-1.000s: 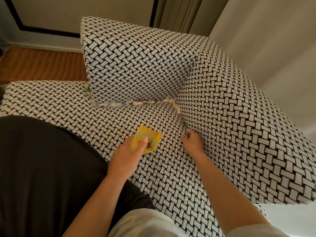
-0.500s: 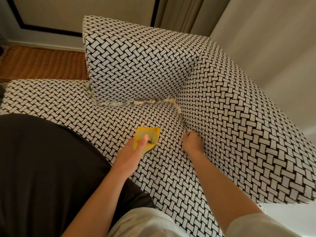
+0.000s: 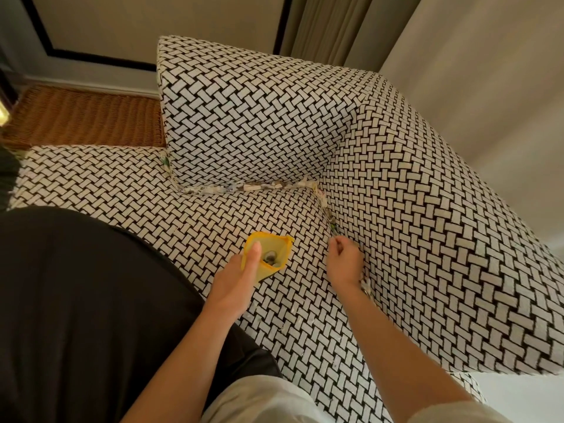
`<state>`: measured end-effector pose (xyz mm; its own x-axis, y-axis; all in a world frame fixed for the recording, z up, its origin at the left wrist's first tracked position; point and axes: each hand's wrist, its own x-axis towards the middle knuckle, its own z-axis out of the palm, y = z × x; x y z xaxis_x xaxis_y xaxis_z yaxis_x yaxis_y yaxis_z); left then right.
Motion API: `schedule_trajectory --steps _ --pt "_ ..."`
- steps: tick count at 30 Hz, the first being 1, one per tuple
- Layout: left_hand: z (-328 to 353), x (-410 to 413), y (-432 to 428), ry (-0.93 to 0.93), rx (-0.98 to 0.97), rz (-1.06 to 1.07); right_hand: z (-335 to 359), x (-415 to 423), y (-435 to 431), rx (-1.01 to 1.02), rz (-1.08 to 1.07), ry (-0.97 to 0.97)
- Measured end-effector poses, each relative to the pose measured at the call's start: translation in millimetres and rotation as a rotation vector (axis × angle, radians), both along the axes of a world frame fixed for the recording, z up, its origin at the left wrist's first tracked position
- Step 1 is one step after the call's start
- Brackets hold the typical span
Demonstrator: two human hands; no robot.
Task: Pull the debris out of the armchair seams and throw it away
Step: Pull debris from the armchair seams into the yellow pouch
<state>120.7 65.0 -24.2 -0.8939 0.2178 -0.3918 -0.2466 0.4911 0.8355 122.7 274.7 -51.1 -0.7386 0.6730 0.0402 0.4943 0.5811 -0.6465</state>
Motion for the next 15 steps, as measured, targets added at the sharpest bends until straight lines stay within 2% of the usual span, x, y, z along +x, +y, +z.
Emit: schedule_trajectory --steps 5,7,10,12,15 --pt "5.3 1.8 2.4 0.06 -0.049 0.041 45.3 17.0 -54.6 -0.266 0.221 0.27" --pt "6.1 2.9 2.8 0.068 -0.05 0.05 55.4 25.3 -69.2 -0.319 0.322 0.272" --pt "9.7 4.0 3.8 0.079 -0.047 0.063 57.7 32.0 -77.9 -0.292 0.5 0.22" --pt "10.5 4.1 3.9 0.087 -0.053 0.057 56.4 31.7 -75.6 -0.286 0.512 0.221" --pt "9.0 4.0 4.0 0.086 -0.056 0.053 50.8 28.7 -59.4 -0.283 0.339 0.226"
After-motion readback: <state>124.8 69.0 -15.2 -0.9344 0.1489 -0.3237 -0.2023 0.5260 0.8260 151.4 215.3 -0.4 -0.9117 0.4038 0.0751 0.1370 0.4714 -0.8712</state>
